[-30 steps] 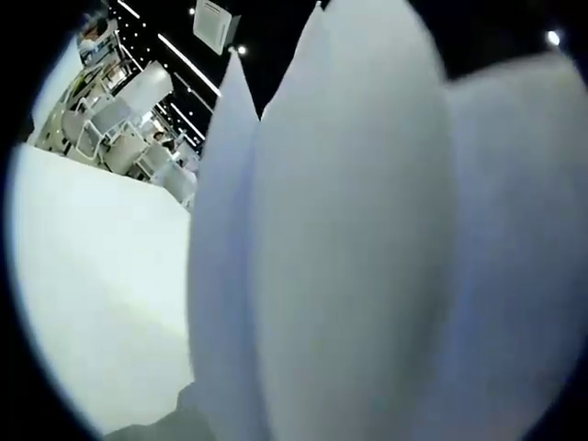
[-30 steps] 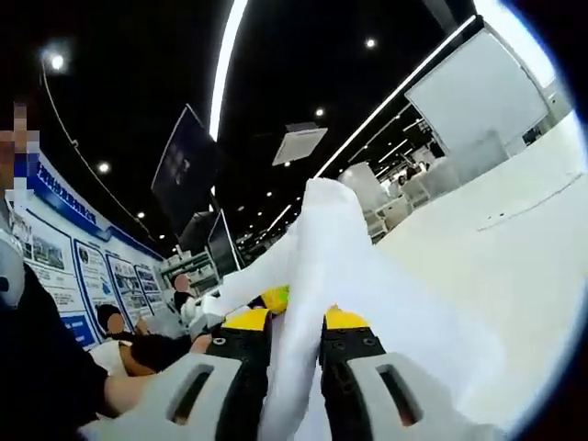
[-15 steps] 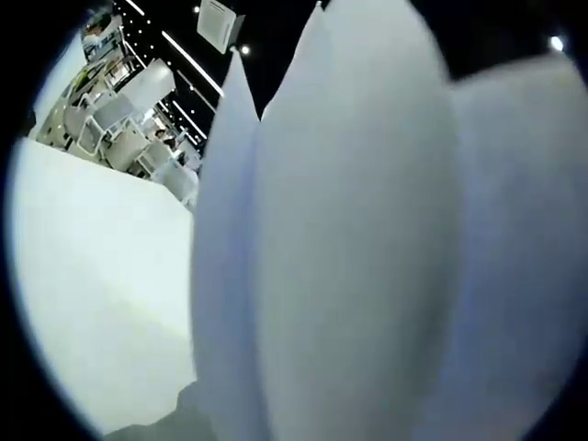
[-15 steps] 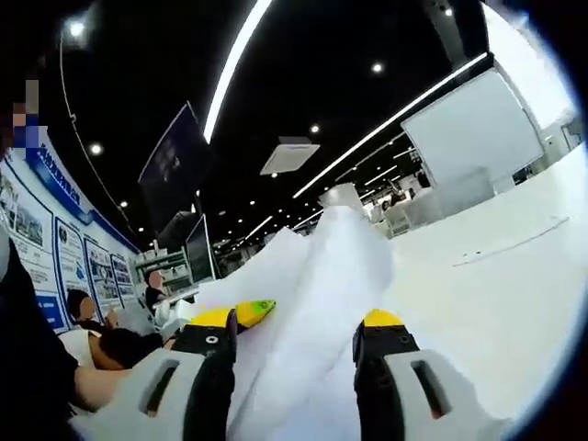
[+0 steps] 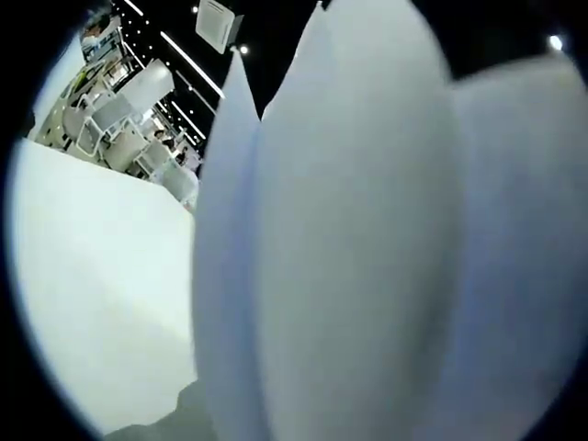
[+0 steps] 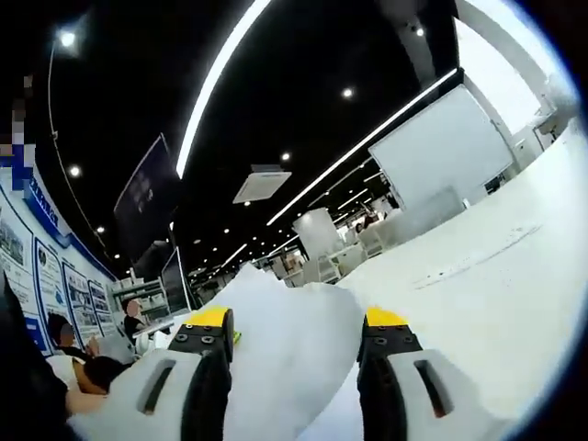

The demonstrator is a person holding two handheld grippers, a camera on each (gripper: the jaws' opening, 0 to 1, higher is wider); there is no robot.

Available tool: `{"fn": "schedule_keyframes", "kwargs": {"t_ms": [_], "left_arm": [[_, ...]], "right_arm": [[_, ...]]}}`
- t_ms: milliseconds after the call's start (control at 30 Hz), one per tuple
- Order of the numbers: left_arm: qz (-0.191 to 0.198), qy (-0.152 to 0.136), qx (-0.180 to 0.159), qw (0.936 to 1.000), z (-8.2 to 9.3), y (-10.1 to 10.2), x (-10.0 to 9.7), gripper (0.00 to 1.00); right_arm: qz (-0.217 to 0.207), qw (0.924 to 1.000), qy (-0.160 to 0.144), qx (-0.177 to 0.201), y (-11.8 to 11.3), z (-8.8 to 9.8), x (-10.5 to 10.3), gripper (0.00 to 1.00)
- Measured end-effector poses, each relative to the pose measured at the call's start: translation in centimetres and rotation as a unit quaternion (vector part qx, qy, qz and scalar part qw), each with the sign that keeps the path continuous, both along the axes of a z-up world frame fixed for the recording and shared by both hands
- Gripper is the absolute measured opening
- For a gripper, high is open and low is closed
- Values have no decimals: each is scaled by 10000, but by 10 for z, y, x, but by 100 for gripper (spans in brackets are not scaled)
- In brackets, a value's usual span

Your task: Organize the stack of printing papers by aligning and flattening the scattered papers on the table

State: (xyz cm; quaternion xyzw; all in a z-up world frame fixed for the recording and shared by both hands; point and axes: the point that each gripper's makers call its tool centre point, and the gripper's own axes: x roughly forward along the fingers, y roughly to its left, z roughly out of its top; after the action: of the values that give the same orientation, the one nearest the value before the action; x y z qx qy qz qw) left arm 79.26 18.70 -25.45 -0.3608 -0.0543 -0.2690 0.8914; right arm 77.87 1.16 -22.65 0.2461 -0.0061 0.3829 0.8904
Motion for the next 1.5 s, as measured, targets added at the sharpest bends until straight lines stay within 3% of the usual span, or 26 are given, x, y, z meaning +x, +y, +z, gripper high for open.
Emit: {"fn": "schedule_keyframes", "kwargs": {"t_ms": [367, 567, 667, 800, 867, 1067, 1367, 1500], "left_arm": [[-14, -12, -12, 10000, 0, 1, 1, 6], [-45, -139, 116, 9998, 3, -4, -2, 6], [-59, -225, 187, 9996, 6, -7, -4, 6], [-93, -406, 347, 9985, 12, -11, -9, 6], [-104, -722, 430, 9964, 24, -13, -14, 6], [-120, -1040, 728, 9918, 35, -21, -24, 6], [-294, -1258, 798, 9884, 50, -34, -33, 6], [-410, -1459, 869, 9846, 64, -42, -41, 6]], "right_arm": [[-272, 9992, 128, 274, -18, 4, 8, 60], [-296, 9994, 69, 177, -40, 16, 12, 71], [-193, 9989, 143, 397, -53, 27, 10, 72], [-140, 9992, 77, 365, -72, 35, 3, 73], [-156, 9994, -2, 296, -80, 41, -3, 74], [-198, 9993, -248, 179, -102, 61, -22, 75], [-4, 9993, -374, -44, -109, 69, -37, 73], [222, 9984, -454, -251, -109, 72, -43, 73]]}}
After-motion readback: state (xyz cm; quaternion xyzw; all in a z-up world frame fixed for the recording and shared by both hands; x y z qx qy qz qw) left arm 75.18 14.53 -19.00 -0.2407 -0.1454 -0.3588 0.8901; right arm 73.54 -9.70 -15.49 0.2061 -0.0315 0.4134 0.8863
